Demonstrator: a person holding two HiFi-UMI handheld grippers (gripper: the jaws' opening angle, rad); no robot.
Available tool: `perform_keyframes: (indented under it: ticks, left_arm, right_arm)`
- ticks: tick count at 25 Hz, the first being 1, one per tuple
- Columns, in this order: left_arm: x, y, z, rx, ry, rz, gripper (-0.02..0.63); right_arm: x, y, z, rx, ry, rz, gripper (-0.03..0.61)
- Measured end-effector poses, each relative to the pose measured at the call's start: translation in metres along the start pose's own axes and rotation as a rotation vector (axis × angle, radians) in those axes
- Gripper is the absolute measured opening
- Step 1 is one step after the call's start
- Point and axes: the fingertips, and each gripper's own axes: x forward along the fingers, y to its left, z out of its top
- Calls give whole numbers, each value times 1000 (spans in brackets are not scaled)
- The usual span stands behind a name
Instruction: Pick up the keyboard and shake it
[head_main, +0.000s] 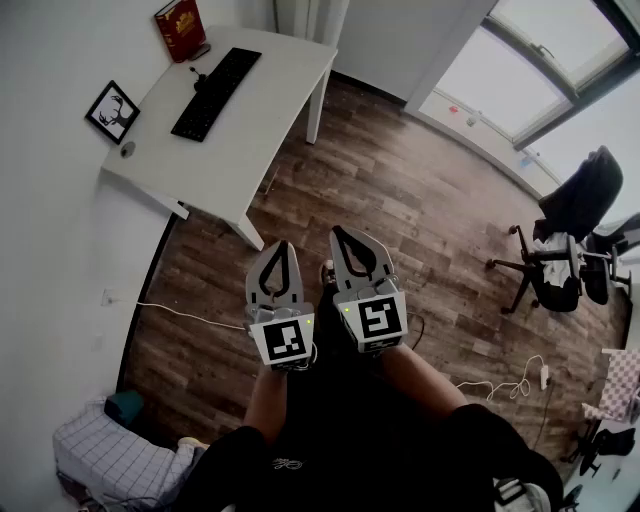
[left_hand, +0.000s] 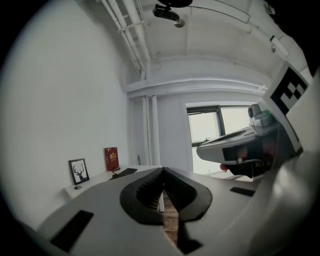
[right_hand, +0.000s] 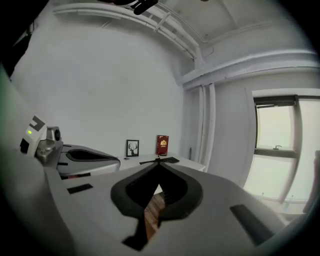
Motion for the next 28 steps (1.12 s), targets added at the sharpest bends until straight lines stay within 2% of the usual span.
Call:
perform_keyframes:
  ticks: [5,10,14,17,23,28]
  left_arm:
    - [10,18,-1,-23,7,-4,2]
    - [30,28,-12,-18,57,17,2]
    - [59,31,-14,13,85,25,2]
    - [94,42,-8,53,109,44,2]
    - [183,48,17,85,154,73,2]
    - [248,24,13,42,214,61,2]
  right_arm:
    - [19,2,2,-63,3,-3,21]
    - [46,1,-6,-57,-26,56,21]
    - [81,-15,-7,4,-58,86,21]
    - [112,-35,10,27,-93,127,21]
    - [168,-103,27,0,-124,199,21]
    - [202,-160,19,24,-96,269,21]
